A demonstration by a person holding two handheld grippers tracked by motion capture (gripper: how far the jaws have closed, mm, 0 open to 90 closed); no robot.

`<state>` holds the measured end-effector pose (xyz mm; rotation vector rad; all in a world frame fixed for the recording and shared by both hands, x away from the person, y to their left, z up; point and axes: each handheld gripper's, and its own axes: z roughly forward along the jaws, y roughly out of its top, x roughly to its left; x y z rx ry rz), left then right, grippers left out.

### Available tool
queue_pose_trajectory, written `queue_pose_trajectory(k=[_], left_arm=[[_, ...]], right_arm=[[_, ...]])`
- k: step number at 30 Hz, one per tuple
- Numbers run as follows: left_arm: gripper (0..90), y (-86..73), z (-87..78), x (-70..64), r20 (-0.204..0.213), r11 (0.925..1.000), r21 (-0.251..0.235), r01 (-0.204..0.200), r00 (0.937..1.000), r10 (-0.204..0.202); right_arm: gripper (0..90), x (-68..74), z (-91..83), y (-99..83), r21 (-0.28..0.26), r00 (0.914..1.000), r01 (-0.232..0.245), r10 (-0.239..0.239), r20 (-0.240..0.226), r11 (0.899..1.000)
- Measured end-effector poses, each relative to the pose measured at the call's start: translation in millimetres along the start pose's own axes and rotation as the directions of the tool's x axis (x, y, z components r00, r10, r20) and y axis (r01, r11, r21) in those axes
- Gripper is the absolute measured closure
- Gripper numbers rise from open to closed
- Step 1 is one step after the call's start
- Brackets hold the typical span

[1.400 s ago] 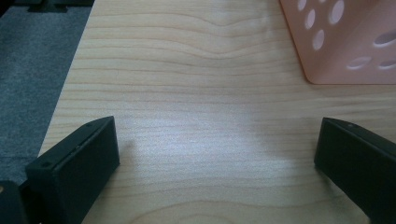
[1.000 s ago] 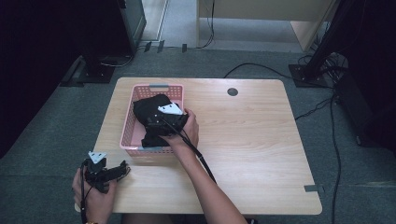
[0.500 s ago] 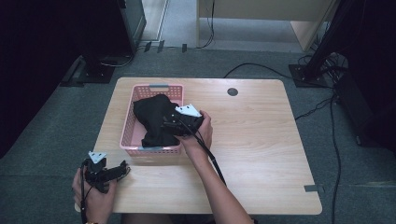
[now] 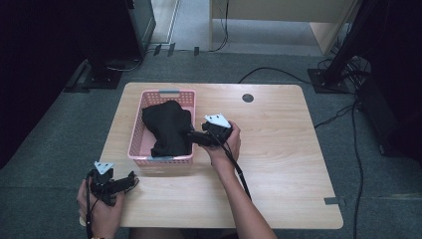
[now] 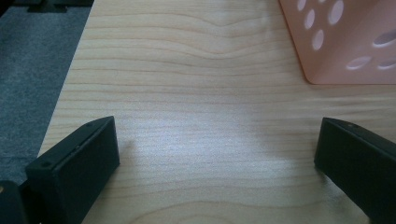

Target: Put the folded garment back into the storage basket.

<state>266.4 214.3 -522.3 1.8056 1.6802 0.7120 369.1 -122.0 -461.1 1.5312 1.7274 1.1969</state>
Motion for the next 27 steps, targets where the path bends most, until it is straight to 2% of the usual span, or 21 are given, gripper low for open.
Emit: queue_pose_trajectory(k=[13, 27], left_arm=[[0.0, 0.0, 0.0, 0.0, 0.0, 1.0, 0.0, -0.001, 1.0, 0.001], [0.0, 0.0, -0.1, 0.1, 0.0, 1.0, 0.002, -0.002, 1.0, 0.002]], right_arm=[[0.0, -28.0, -3.5, -15.4, 0.024, 0.9986, -0.044, 0.043, 0.03, 0.999], [0.0, -47.8, -2.6, -36.9, 0.076, 0.9968, -0.057, 0.052, 0.06, 0.996]])
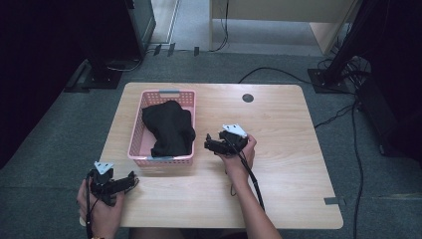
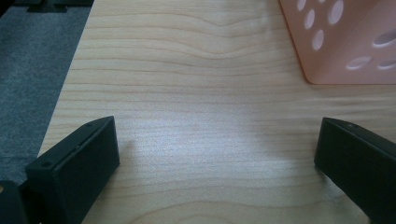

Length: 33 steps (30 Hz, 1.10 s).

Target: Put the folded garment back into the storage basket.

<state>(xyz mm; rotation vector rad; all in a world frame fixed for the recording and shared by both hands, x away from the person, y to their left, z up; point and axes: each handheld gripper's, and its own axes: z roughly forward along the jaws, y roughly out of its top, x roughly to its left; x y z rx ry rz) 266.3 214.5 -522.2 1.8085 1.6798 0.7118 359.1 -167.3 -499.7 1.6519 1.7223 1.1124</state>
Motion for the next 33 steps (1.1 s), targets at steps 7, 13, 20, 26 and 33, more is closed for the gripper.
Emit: queue_pose_trajectory(k=[7, 13, 20, 26, 33], left_arm=[[0.0, 0.0, -0.1, 0.1, 0.0, 1.0, 0.001, -0.001, 1.0, 0.001], [0.0, 0.0, 0.0, 0.0, 0.0, 1.0, 0.0, 0.0, 1.0, 0.0], [0.0, 0.0, 0.0, 0.0, 0.0, 1.0, 0.001, -0.001, 1.0, 0.001], [0.0, 0.0, -0.1, 0.1, 0.0, 1.0, 0.001, -0.001, 1.0, 0.001], [0.0, 0.0, 0.0, 0.0, 0.0, 1.0, 0.001, -0.001, 1.0, 0.001]], right_arm=[[0.0, -6.5, 0.3, -7.5, 0.018, 0.9999, 0.007, -0.007, 0.012, 1.0], [0.0, -11.8, 1.8, -15.9, 0.033, 0.9994, 0.016, -0.017, 0.028, 0.999], [0.0, -16.9, 2.0, -21.4, 0.044, 0.999, 0.024, -0.025, 0.037, 0.999], [0.0, -20.3, 0.5, -23.5, 0.05, 0.9989, 0.02, -0.022, 0.042, 0.999], [0.1, -26.0, -1.1, -24.8, 0.082, 0.9986, 0.018, -0.022, 0.049, 0.996]])
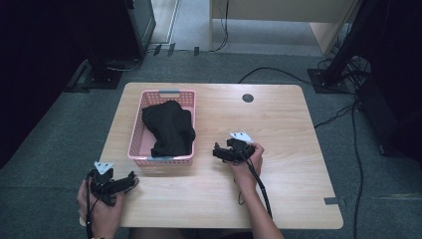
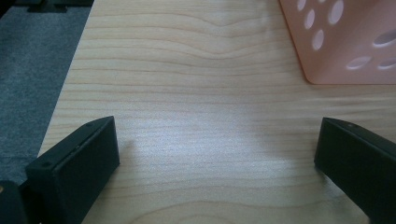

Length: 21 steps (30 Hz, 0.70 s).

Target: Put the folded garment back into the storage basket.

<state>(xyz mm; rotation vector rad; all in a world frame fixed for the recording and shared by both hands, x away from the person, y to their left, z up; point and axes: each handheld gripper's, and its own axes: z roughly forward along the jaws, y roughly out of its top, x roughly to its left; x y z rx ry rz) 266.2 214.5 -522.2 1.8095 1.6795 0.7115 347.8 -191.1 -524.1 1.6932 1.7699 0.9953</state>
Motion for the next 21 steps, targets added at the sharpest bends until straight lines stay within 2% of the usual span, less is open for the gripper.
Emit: queue_pose_trajectory(k=[7, 11, 15, 21], left_arm=[[0.0, 0.0, 0.0, 0.0, 0.0, 1.0, 0.0, 0.0, 1.0, 0.0], [0.0, -0.1, 0.0, 0.0, 0.0, 1.0, 0.0, 0.0, 1.0, 0.0], [0.0, -0.1, 0.0, 0.0, 0.0, 1.0, 0.0, 0.0, 1.0, 0.0], [0.0, -0.1, 0.0, 0.0, 0.0, 1.0, 0.0, 0.0, 1.0, 0.0]], right_arm=[[0.1, -4.9, -0.3, -1.8, 0.063, 0.9999, 0.003, -0.003, 0.013, 0.998], [0.1, -7.8, -2.1, -2.8, 0.06, 1.0, -0.003, 0.002, 0.009, 0.998], [0.1, -8.7, -3.1, -3.9, 0.068, 0.9996, 0.017, -0.018, 0.019, 0.998], [0.1, -10.8, -6.2, -6.0, 0.074, 0.9994, 0.022, -0.024, 0.024, 0.997]])
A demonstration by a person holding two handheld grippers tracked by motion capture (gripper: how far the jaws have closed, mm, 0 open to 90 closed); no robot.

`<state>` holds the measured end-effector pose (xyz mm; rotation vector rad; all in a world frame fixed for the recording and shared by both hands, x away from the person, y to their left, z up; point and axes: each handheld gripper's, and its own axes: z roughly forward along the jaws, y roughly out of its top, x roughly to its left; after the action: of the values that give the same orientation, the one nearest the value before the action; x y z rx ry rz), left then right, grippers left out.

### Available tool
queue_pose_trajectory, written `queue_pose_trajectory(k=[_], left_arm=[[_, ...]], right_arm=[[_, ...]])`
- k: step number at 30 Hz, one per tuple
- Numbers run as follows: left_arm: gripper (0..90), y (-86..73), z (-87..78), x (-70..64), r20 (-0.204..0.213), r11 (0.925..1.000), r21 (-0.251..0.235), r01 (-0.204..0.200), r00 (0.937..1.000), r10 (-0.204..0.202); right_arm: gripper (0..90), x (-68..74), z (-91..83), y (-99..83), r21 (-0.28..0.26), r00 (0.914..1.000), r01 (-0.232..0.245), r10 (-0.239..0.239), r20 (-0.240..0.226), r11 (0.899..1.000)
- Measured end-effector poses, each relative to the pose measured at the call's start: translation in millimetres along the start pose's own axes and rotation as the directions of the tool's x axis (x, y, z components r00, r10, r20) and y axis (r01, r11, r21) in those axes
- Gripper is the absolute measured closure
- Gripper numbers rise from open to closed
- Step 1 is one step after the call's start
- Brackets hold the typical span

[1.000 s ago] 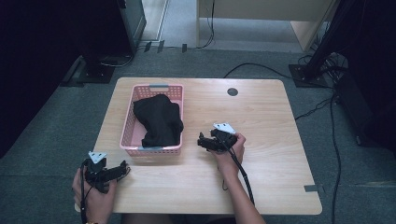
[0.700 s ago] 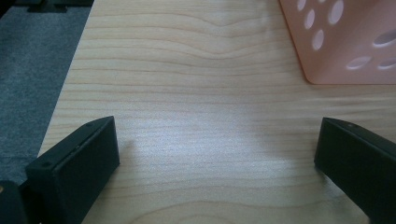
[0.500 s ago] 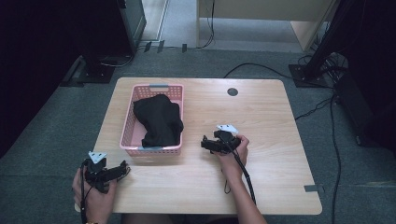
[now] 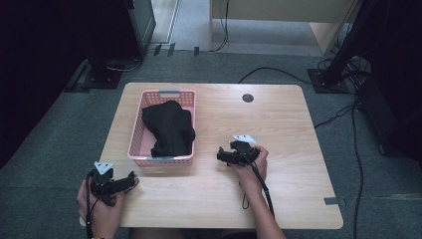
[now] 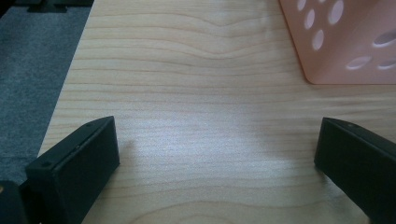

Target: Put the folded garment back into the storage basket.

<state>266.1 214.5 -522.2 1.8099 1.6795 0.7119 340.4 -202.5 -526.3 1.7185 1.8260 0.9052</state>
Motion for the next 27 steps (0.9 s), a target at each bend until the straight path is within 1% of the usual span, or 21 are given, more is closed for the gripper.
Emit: queue_pose_trajectory(k=[9, 19, 27], left_arm=[[0.0, 0.0, 0.0, 0.0, 0.0, 1.0, 0.0, 0.0, 1.0, 0.0], [0.0, 0.0, 0.0, 0.0, 0.0, 1.0, 0.0, 0.0, 1.0, 0.0], [0.0, 0.0, 0.0, 0.0, 0.0, 1.0, 0.0, 0.0, 1.0, 0.0]], right_arm=[[0.2, -4.6, -5.4, -4.9, 0.005, 0.9997, 0.021, -0.021, 0.01, 1.0], [0.2, -9.2, -9.3, -7.8, 0.005, 0.9998, 0.017, -0.017, 0.008, 1.0], [0.2, -15.7, -13.0, -10.1, -0.002, 1.0, -0.005, 0.005, 0.003, 1.0]])
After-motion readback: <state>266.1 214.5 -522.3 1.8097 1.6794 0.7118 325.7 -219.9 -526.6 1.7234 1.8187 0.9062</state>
